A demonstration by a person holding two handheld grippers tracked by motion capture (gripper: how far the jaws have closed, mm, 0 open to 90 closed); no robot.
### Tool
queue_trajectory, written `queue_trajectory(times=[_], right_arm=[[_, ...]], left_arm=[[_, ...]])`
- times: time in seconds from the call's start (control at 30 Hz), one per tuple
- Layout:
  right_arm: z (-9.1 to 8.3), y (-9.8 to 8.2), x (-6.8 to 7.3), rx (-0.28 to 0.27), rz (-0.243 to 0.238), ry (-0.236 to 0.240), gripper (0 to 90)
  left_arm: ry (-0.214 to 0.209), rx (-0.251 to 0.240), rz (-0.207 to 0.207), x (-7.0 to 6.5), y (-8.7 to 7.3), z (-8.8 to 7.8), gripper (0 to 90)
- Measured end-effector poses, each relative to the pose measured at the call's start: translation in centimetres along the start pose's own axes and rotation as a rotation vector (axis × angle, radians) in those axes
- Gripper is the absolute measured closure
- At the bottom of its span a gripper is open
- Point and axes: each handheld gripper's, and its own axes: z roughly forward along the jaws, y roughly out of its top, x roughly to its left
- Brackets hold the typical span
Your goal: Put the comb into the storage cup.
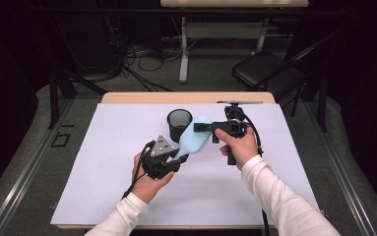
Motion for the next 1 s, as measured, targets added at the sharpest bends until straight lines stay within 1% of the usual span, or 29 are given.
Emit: queue_trajectory(times=[0.13,0.33,0.7,0.73,1.0], right_arm=[[-0.13,-0.04,-0.13,0.0,0.01,-0.007,32.2],[-0.35,0.02,-0.34,-0.016,0.033,0.005,34.4],[-0.25,-0.05,-0.42,-0.008,0.056,0.022,37.3],[-0.25,-0.04,-0.43,0.003,0.057,0.022,37.3],[-0.08,-0.09,-0.52,-0.001,0.067,0.027,39.1]], left_arm=[[0.0,0.002,0.0,0.06,-0.05,0.1,69.4],[0.001,0.008,0.001,0.13,-0.08,0.18,69.4],[-0.005,-0.001,-0.003,0.03,-0.07,0.15,69.4],[-0.006,-0.001,-0.005,0.02,-0.07,0.15,69.4],[-0.007,0.0,-0.004,0.05,-0.08,0.11,69.4]])
